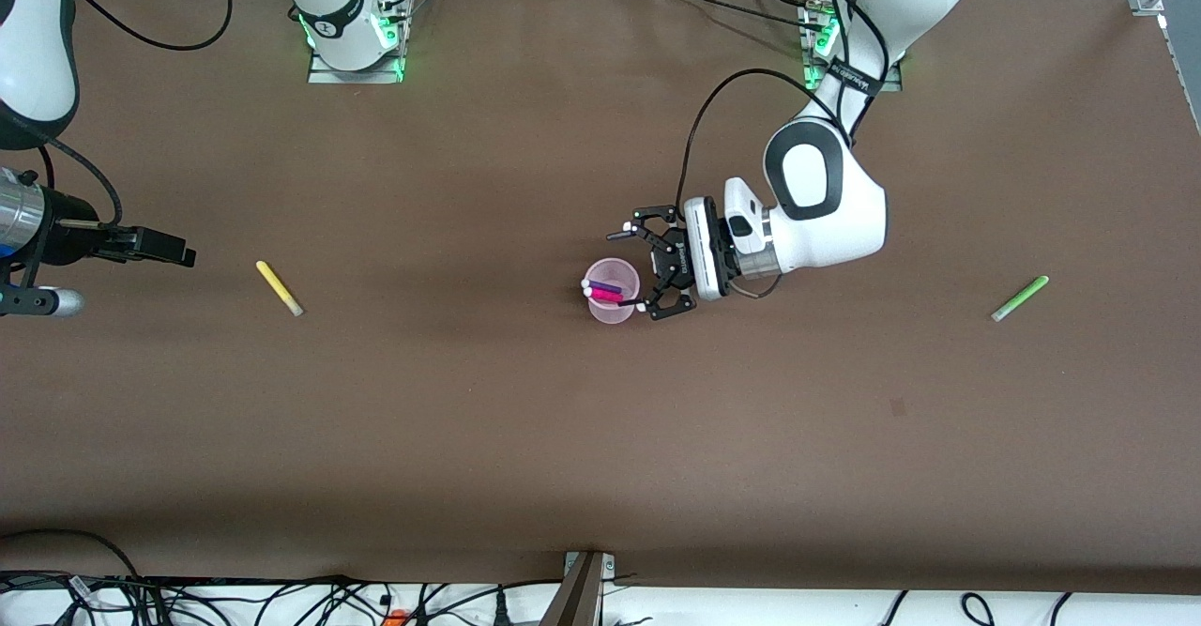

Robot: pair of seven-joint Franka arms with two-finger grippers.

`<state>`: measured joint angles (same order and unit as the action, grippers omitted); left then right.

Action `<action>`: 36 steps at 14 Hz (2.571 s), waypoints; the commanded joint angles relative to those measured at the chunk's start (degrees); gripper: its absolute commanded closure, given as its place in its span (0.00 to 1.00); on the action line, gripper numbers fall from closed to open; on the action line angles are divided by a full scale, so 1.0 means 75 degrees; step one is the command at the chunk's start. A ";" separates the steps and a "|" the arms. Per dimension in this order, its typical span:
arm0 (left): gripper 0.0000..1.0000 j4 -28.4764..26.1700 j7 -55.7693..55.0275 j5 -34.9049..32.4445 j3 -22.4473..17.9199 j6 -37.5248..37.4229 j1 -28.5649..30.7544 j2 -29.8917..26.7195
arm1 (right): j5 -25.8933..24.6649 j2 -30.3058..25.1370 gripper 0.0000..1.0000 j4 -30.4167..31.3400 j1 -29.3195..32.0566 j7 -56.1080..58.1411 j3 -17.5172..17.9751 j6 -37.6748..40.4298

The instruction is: Organize pens into pink holder with both arms

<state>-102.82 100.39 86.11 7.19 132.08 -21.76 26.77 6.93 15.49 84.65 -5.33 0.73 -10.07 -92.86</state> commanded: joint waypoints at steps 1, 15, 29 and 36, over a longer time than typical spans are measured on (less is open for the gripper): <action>0.00 -0.0166 -0.1660 -0.1140 -0.0044 -0.0021 0.0041 -0.0265 | -0.0406 -0.0272 0.01 0.0092 0.1036 -0.0495 0.1327 -0.0040; 0.00 0.1602 -0.8600 -0.9428 -0.0126 -0.4470 0.1458 -0.0816 | -0.0642 -0.0776 0.01 0.0491 0.0840 -0.1117 0.1226 -0.0274; 0.00 0.3322 -1.2647 -1.2150 -0.0782 -0.6882 0.1764 -0.2264 | -0.0654 -0.0694 0.01 0.0491 0.0816 -0.1116 0.1261 -0.0427; 0.00 0.0444 -1.3117 -1.2056 -0.0700 -0.4614 0.2748 -0.4238 | -0.0712 -0.0694 0.00 0.0479 0.0723 -0.1093 0.1261 -0.0427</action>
<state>-95.17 3.34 -4.46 1.25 95.06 -2.20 -2.11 2.13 11.05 87.31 0.64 -6.91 -0.14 -95.34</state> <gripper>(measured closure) 0.000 0.004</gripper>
